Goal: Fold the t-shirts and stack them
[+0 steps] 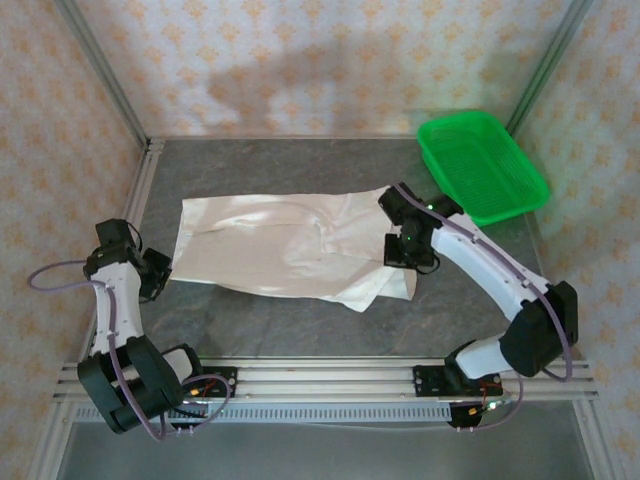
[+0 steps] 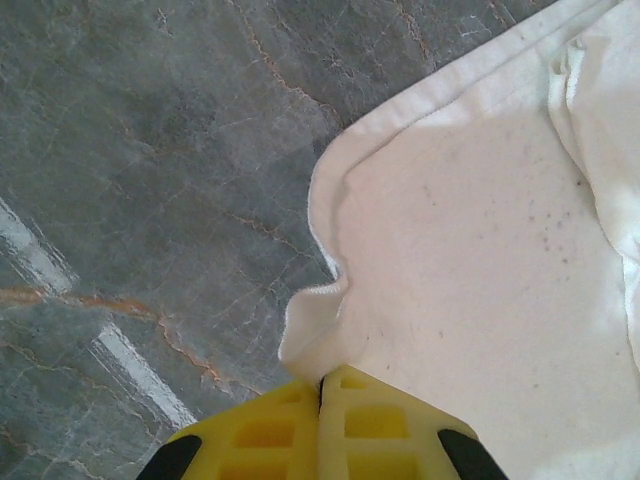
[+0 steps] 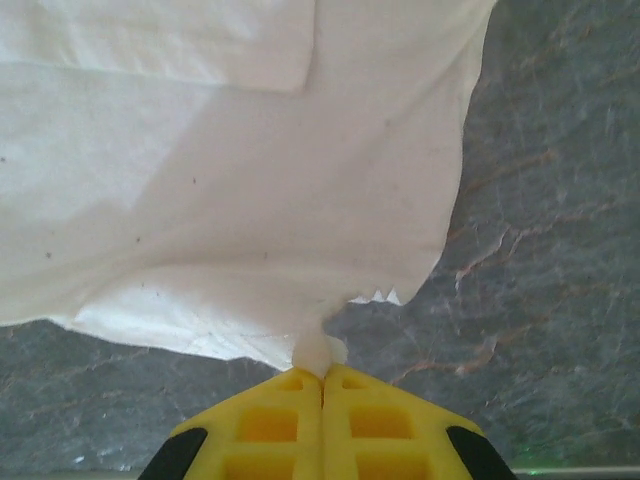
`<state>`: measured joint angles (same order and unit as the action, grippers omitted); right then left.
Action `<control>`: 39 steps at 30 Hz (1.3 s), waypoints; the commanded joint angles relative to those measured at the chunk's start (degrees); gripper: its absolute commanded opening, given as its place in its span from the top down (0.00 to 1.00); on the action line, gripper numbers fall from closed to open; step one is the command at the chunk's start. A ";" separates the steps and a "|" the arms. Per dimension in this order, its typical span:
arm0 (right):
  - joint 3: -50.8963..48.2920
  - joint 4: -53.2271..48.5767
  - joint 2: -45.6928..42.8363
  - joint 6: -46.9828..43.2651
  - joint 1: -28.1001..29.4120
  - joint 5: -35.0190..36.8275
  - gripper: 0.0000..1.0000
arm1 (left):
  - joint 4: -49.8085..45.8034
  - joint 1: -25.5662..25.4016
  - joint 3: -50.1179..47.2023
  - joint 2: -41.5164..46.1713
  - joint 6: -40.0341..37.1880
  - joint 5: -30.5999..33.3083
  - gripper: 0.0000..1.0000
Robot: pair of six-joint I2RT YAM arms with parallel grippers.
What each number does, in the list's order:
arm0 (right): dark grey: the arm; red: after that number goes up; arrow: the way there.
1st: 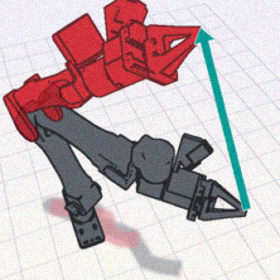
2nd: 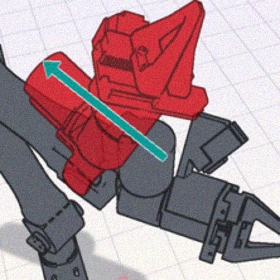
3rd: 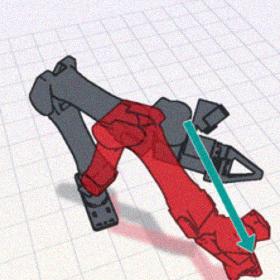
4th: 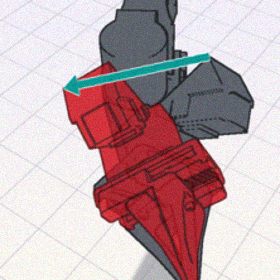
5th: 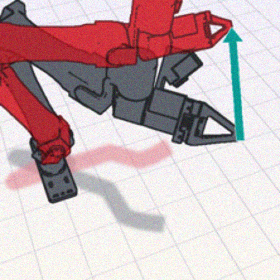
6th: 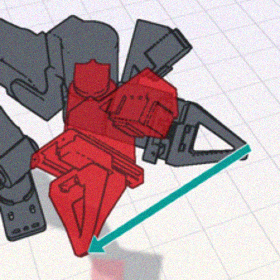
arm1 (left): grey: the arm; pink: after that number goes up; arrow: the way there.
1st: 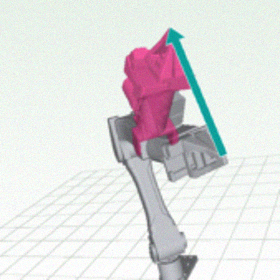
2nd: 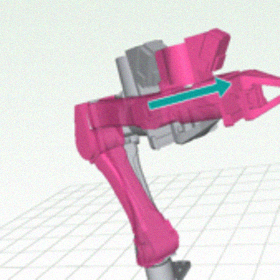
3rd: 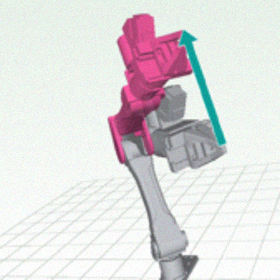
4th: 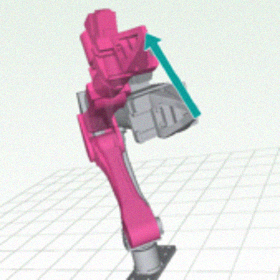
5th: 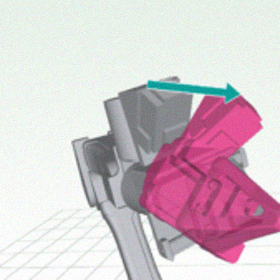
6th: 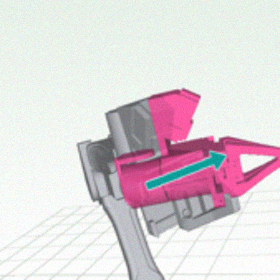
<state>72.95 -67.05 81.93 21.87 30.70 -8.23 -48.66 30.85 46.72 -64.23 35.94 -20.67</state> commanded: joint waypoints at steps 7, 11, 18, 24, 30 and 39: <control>8.46 -0.28 7.06 -5.74 -1.68 5.04 1.00 | 0.59 0.06 5.96 -7.46 -3.18 -0.17 1.00; 10.42 0.42 9.22 -6.47 -2.33 5.03 1.00 | 0.93 0.01 8.05 -10.92 -3.96 -0.01 1.00; 15.58 -0.31 13.34 -8.32 -3.43 5.84 1.00 | 1.80 -0.15 11.90 -17.09 -4.83 0.09 1.00; 20.22 -1.91 16.21 -10.10 -4.28 5.48 1.00 | 2.38 -2.62 15.22 -20.54 -4.74 -0.12 1.00; 23.40 -3.33 18.68 -12.05 -4.81 5.60 1.00 | 3.40 -5.05 17.41 -23.31 -3.80 0.31 1.00; 29.09 -4.80 23.04 -14.61 -7.24 5.99 1.00 | 3.07 -5.29 20.73 -28.41 -5.04 1.84 1.00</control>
<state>99.24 -69.45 103.63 9.02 24.69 -4.23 -45.60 25.87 65.14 -91.50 32.42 -20.56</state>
